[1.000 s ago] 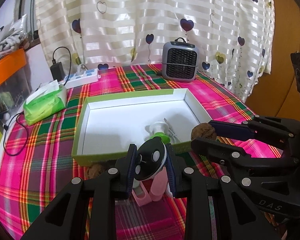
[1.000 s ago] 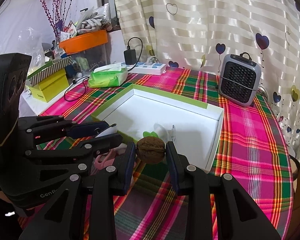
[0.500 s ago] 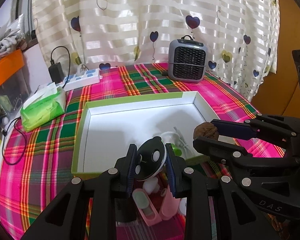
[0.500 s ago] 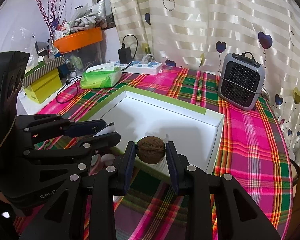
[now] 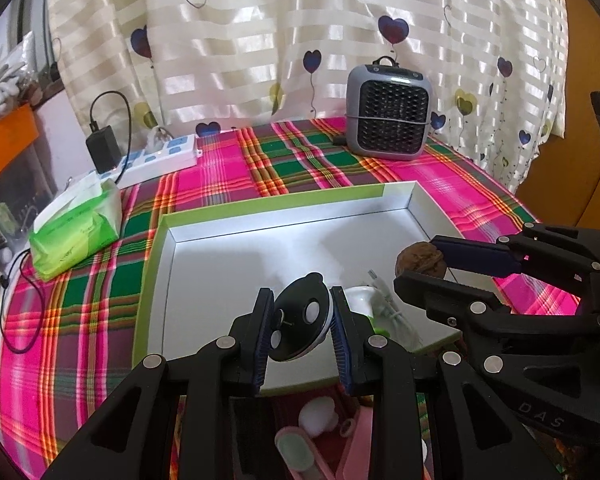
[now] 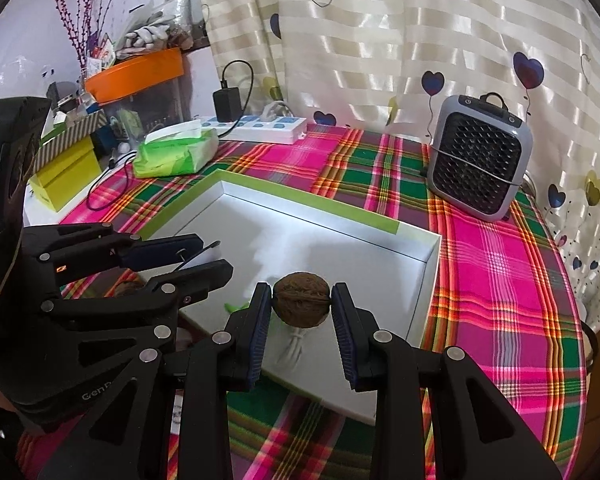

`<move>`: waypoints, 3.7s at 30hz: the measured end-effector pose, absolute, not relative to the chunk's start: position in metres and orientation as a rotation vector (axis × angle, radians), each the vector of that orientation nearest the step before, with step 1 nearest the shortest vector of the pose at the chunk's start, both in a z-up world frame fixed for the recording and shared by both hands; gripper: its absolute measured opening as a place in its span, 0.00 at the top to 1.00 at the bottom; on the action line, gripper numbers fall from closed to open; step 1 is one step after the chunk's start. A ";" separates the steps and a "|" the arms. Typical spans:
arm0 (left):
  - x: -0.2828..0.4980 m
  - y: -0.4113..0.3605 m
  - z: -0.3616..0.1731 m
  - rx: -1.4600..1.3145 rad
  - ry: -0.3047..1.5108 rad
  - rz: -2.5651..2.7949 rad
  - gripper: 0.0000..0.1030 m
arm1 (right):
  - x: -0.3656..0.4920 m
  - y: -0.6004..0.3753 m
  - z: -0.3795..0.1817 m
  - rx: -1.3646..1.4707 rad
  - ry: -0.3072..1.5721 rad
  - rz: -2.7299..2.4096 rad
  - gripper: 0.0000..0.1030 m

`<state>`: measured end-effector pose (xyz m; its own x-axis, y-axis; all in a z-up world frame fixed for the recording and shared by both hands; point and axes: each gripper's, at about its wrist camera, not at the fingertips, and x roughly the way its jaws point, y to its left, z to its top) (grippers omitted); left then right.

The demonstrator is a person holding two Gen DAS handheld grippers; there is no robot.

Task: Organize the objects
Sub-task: 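Carry the black disc with the left tool while the right tool carries the walnut over the box, then lower and release the black disc with the left tool while the right tool releases the walnut into the box, then withdraw both tools from the box toward the items beside it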

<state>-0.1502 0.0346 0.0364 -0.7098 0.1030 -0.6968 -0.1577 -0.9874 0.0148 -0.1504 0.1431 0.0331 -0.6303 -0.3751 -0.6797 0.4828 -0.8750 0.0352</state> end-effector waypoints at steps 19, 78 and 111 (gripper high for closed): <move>-0.162 0.035 0.021 -1.164 0.111 2.758 0.75 | -0.161 0.145 0.017 1.030 0.194 -2.451 0.68; -0.106 0.008 0.043 -1.100 -0.090 2.757 0.69 | -0.112 0.149 0.030 0.916 0.167 -2.430 0.62; -0.083 -0.021 0.033 -1.106 -0.109 2.765 0.69 | -0.086 0.132 0.015 0.917 0.192 -2.198 0.62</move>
